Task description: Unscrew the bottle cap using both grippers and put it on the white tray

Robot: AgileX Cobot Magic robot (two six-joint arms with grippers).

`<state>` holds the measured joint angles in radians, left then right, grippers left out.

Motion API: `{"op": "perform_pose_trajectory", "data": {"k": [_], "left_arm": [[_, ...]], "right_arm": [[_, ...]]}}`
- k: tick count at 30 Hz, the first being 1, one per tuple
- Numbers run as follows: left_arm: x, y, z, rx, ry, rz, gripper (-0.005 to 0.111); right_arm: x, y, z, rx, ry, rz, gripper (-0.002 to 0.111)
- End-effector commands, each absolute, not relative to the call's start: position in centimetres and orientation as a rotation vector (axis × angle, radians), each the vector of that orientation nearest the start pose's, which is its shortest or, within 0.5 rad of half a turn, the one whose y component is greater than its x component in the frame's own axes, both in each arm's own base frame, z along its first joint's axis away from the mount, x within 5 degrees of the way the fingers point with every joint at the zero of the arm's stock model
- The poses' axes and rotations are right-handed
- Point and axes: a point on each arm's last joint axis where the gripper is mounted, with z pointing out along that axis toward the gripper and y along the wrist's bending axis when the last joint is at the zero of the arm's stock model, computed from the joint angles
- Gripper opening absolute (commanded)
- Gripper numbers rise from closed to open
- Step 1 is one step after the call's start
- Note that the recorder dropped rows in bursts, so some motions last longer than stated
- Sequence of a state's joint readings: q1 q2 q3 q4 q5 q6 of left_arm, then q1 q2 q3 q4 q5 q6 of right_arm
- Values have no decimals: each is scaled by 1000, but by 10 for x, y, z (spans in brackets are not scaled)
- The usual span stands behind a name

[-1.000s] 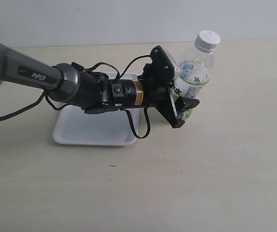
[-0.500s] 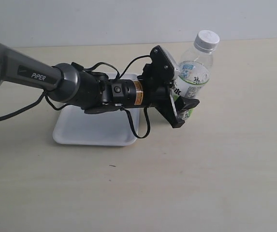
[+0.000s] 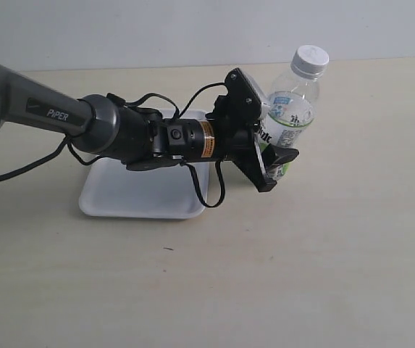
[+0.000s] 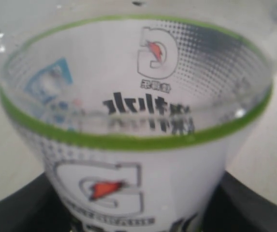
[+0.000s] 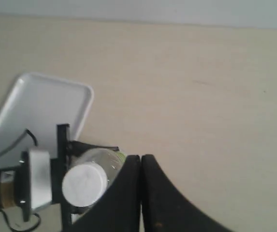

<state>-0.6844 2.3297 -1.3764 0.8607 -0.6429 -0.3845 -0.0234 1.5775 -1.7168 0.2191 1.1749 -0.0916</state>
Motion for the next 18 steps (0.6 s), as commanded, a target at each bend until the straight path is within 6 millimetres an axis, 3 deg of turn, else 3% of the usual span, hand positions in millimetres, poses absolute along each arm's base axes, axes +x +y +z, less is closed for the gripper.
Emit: {"op": "perform_pose_trajectory", "data": {"k": [1, 7, 10, 14, 16, 18], "left_arm": [[341, -332, 88, 1287, 1575, -648, 0], [341, -332, 88, 1300, 1563, -638, 0], [341, -331, 88, 1300, 1564, -636, 0], [341, -331, 88, 1300, 1564, -636, 0], [341, -331, 88, 1300, 1564, -636, 0], [341, -331, 88, 1300, 1564, -636, 0]], "right_arm": [[354, 35, 384, -198, 2617, 91, 0], [354, 72, 376, -367, 2623, 124, 4], [350, 85, 378, -415, 2613, 146, 21], [348, 95, 378, -466, 2605, 143, 57], [347, 97, 376, -473, 2609, 151, 65], [346, 97, 369, -477, 2636, 145, 64]]}}
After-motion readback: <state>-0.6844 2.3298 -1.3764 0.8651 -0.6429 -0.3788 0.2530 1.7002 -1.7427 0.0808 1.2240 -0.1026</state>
